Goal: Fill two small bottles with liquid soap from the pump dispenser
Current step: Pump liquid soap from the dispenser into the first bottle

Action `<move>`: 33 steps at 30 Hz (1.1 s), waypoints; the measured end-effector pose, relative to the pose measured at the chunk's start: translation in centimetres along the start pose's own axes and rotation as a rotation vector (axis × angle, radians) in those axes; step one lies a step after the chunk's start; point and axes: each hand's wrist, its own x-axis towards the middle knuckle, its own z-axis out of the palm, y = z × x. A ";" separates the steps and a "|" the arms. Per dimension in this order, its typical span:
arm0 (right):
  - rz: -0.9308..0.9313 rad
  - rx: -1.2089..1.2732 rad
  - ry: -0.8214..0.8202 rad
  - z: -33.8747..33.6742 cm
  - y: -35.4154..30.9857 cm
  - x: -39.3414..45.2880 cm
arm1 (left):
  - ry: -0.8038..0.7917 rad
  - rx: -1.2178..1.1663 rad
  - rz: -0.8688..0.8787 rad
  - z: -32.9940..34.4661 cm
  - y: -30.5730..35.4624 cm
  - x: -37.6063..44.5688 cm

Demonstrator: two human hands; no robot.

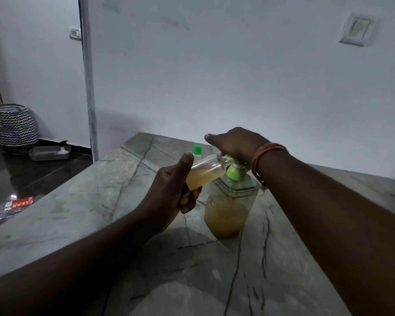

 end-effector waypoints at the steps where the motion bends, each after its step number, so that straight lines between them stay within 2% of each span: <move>1: 0.000 -0.042 -0.001 -0.2 -0.3 0.0 | -0.004 0.009 0.003 0.0 0.2 0.1; 6: -0.022 -0.201 0.001 -0.5 -1.4 0.5 | -0.006 0.014 -0.012 -0.2 0.2 0.0; 10: -0.005 0.044 0.002 0.2 -0.1 0.3 | -0.014 0.008 -0.009 -0.4 -0.1 0.0; 12: 0.023 0.040 -0.048 0.1 0.3 0.1 | -0.023 0.009 -0.014 -0.2 -0.2 0.1; 16: 0.001 0.020 -0.008 -0.2 -0.1 -0.3 | -0.003 -0.012 -0.024 0.0 0.0 0.2; 20: -0.001 -0.150 -0.030 -0.5 -1.0 -0.3 | -0.006 -0.018 -0.035 -0.2 0.0 0.1; 25: 0.012 0.063 0.014 0.1 -0.3 -0.1 | -0.013 -0.002 -0.028 -0.5 0.0 0.2; 27: 0.048 0.062 -0.046 0.0 0.0 -0.3 | -0.016 0.000 -0.029 -0.5 -0.1 0.3; 33: 0.033 -0.058 -0.073 -0.2 -0.6 -0.4 | -0.024 0.009 -0.045 -0.4 -0.2 0.1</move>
